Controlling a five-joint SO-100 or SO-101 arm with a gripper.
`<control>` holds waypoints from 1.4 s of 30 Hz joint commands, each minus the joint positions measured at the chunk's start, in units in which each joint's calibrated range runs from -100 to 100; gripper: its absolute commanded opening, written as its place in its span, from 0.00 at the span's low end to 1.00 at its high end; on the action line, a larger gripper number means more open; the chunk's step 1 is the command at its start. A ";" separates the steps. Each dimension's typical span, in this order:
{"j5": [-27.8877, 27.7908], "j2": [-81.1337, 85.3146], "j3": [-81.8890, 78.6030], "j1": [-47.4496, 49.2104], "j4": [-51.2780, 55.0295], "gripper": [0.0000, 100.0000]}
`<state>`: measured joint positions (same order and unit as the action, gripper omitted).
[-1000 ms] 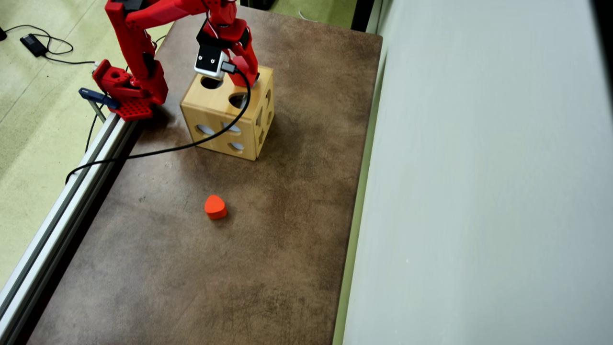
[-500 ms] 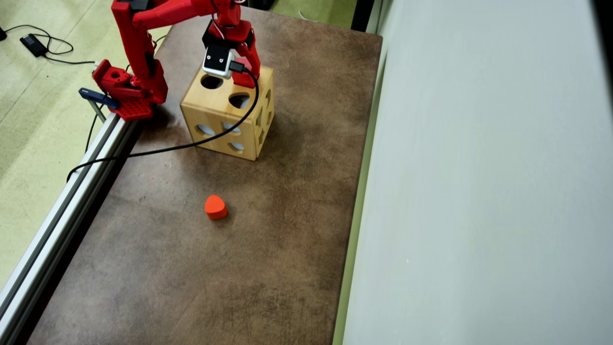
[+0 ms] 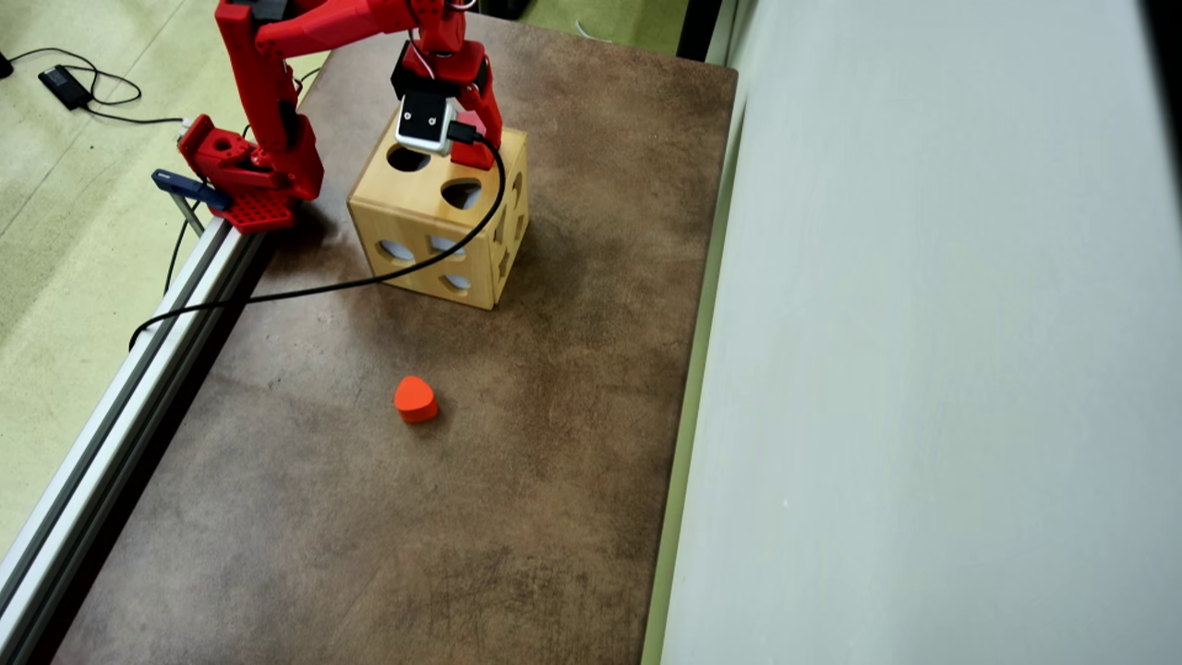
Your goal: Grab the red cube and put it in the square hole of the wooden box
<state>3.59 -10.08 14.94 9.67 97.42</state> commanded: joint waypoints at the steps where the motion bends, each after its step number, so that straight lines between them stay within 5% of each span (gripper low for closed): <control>1: -0.93 -1.68 -0.45 -1.57 0.33 0.02; 13: -1.17 -0.83 0.08 -0.90 0.25 0.03; 26: -1.17 -0.66 0.53 0.88 0.33 0.31; 34: -1.12 -0.40 0.71 0.88 0.33 0.33; 42: -1.07 21.93 0.71 0.88 0.17 0.33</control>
<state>2.86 -1.69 14.31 10.17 97.50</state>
